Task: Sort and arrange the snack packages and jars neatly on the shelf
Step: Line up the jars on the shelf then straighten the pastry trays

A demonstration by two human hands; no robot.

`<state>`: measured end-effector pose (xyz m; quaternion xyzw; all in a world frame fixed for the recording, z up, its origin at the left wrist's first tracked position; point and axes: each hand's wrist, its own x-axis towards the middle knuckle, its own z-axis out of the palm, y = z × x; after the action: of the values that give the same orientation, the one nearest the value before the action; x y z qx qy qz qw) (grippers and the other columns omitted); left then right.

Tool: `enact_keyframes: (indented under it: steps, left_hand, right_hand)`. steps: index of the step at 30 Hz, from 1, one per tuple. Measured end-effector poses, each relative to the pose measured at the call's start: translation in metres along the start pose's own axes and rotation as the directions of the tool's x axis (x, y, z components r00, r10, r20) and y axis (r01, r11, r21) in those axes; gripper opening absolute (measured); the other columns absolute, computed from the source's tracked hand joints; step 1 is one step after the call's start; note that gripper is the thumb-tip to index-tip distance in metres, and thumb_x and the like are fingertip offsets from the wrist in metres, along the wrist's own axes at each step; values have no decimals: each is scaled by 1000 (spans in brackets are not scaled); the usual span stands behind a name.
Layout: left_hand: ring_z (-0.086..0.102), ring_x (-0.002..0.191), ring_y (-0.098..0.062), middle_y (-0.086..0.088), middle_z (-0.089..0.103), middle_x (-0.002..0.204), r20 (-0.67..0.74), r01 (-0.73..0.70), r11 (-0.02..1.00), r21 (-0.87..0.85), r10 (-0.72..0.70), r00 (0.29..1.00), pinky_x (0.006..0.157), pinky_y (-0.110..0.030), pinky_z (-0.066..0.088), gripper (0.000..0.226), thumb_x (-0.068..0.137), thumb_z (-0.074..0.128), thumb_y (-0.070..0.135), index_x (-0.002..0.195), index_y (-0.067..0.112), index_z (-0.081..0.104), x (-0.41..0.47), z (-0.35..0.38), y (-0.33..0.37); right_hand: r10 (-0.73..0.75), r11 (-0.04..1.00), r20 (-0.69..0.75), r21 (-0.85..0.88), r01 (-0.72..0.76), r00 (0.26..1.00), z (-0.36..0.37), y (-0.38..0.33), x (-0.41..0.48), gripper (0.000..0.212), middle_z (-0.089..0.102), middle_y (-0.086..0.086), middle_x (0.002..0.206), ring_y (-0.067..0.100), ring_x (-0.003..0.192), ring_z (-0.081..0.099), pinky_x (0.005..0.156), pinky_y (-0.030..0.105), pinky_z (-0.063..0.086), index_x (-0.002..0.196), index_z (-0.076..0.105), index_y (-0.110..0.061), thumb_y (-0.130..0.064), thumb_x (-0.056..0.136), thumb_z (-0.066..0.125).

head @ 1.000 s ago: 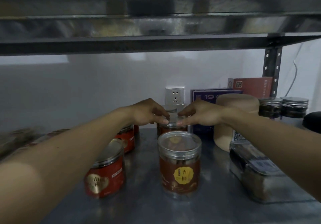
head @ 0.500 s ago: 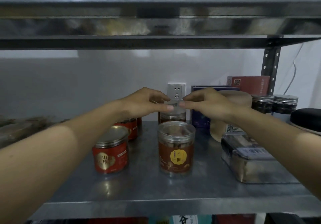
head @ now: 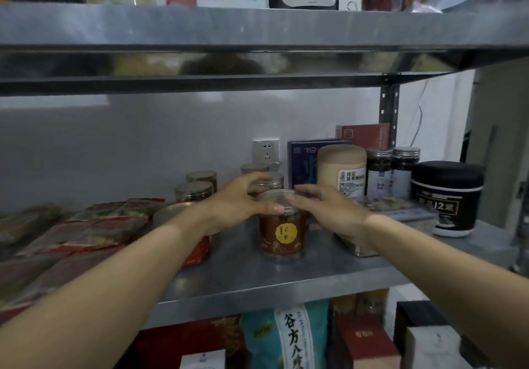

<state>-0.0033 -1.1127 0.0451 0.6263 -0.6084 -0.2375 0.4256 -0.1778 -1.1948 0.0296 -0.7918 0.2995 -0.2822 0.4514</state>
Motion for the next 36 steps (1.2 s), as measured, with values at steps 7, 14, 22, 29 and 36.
enact_keyframes:
  steps: [7,14,22,29,36]
  left_hand:
    - [51,117,-10,3,53,131,9,66,997,42,-66,998,93,-22,45,77,70,79,38,138,29,44,0,-8,8]
    - [45,128,-21,0,45,144,-199,210,978,-8,-208,958,109,-42,37,59,90,53,52,140,20,45,29,-24,4]
    - [43,127,-18,-2,40,149,-220,300,949,-96,-314,924,97,-32,39,64,93,48,54,145,17,38,61,-12,-10]
    - [46,128,-19,-3,47,144,-218,307,943,-127,-328,919,103,-34,41,71,89,49,61,141,14,44,64,-19,-25]
    - [44,129,-21,-2,42,148,-281,272,953,-134,-299,912,106,-37,38,64,92,47,57,141,15,43,52,-10,-21]
  right_hand:
    - [-20,991,-15,-135,18,1000,-10,-6,11,57,57,0,135,18,120,55,105,36,43,138,52,-15,-47,91,59]
    - [30,999,11,-36,-30,999,-23,-18,51,45,53,4,138,19,119,51,107,38,41,136,51,-14,-34,96,56]
    - [91,995,133,-45,-86,987,-4,-20,84,47,54,9,134,10,91,55,84,23,45,140,44,-5,-21,97,57]
    - [77,997,139,15,-80,987,5,-14,89,28,61,-7,84,2,66,59,55,14,49,120,57,-13,-16,93,63]
    - [93,993,115,64,-100,989,4,-19,79,52,55,6,134,18,107,61,77,17,46,143,40,-8,-26,97,57]
